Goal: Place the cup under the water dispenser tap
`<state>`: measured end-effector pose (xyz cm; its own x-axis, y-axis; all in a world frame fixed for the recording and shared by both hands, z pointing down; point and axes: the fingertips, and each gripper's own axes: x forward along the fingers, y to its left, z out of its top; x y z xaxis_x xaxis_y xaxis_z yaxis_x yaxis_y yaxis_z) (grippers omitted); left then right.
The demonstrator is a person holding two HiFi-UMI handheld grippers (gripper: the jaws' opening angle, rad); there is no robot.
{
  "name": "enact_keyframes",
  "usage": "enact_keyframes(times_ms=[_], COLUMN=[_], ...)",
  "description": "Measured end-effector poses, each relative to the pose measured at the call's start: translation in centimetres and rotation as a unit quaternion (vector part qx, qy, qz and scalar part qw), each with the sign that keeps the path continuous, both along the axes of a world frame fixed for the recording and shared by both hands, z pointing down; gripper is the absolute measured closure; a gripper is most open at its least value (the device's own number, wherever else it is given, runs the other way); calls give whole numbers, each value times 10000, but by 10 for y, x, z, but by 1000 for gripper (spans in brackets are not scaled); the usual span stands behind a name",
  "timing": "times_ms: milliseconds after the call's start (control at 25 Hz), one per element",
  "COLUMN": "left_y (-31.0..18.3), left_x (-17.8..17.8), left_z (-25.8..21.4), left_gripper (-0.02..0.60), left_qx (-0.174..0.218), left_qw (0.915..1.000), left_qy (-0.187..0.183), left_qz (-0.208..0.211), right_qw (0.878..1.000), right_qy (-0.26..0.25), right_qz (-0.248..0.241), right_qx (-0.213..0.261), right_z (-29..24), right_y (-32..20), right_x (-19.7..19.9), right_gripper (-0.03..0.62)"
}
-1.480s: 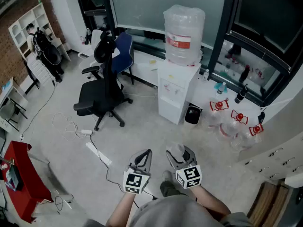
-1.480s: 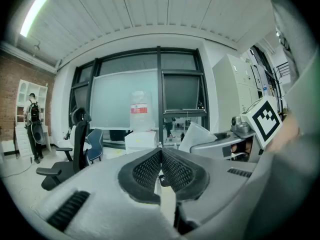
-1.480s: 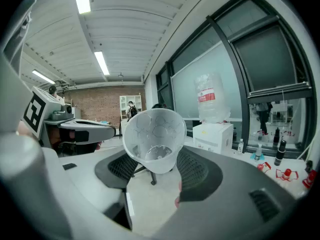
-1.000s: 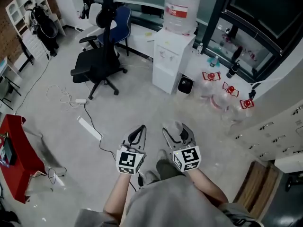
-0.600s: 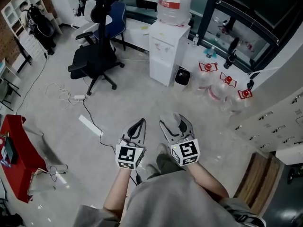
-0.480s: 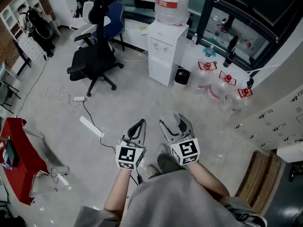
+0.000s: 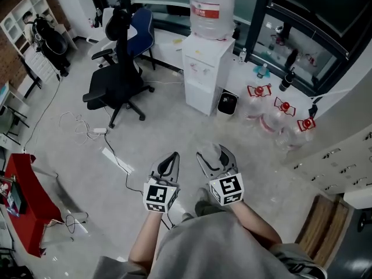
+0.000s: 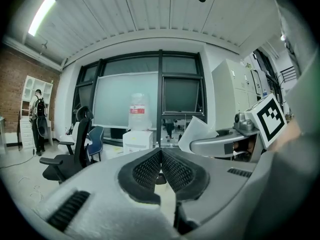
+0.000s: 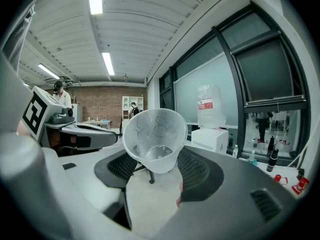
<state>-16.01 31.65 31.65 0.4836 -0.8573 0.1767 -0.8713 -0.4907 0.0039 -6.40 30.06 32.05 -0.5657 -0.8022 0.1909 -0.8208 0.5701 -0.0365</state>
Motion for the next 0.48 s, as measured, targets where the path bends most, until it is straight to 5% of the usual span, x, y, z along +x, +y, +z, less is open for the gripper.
enact_keyframes(times_ms=[480], left_y=[-67], left_x=[15], left_z=[10], left_gripper=[571], left_qx=[-220], left_qw=[9990], left_qy=[-288], left_qz=[-252], right_qw=[9988], right_qy=[-282], right_qz=[-287], right_qx=[-268], right_z=[16], right_y=[-67], right_x=[10], right_gripper=[342])
